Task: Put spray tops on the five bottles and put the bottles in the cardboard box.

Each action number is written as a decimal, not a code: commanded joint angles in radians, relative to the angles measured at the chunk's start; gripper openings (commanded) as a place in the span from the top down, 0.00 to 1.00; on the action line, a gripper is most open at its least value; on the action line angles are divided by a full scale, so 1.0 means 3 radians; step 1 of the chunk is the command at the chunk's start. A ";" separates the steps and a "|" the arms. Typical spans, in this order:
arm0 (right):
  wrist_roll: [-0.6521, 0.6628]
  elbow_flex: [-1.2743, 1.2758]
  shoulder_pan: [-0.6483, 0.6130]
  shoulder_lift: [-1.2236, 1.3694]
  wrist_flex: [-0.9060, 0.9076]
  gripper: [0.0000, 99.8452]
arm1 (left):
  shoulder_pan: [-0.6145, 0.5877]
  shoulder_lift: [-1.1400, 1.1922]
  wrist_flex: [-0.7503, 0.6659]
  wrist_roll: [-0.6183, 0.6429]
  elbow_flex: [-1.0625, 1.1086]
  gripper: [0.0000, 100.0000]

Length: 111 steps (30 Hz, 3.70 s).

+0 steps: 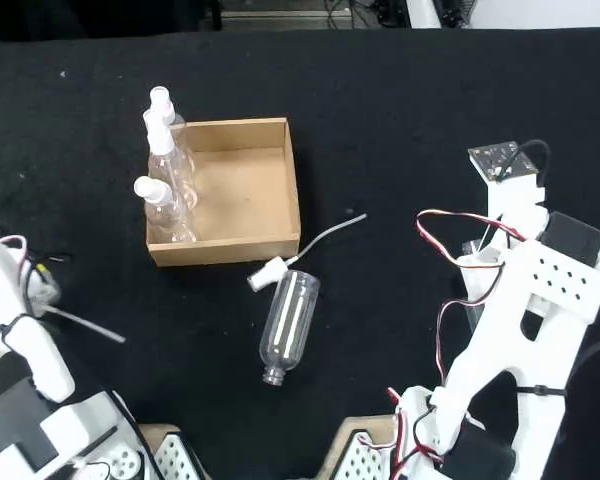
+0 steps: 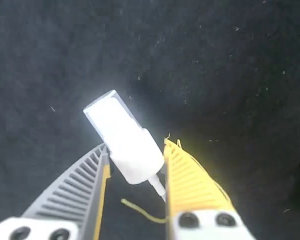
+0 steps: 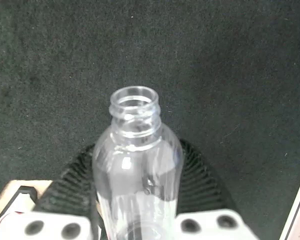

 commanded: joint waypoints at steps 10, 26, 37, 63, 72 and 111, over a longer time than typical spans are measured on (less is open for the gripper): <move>-0.0829 -0.0744 -0.0696 -0.0197 0.0271 0.99 | -0.0054 -0.0056 0.0721 -0.0624 -0.1614 0.96; -0.2230 -0.0959 -0.2199 -0.0673 -0.0711 0.99 | 0.0887 -0.0031 0.1202 0.0256 -0.4478 0.97; -0.2363 0.0212 -0.2302 -0.1527 -0.1672 0.99 | 0.2698 -0.0051 0.1202 0.0542 -0.4912 0.96; -0.2368 0.2156 -0.2787 -0.2959 -0.2936 0.99 | 0.3966 -0.0051 0.1069 0.0542 -0.4657 0.97; -0.2363 0.2319 -0.3084 -0.3158 -0.2926 0.99 | 0.3966 -0.0051 0.1135 0.0097 -0.4652 0.97; -0.2363 0.2396 -0.3099 -0.3184 -0.2920 0.99 | 0.3987 -0.0967 -0.0026 0.0102 -0.3076 0.97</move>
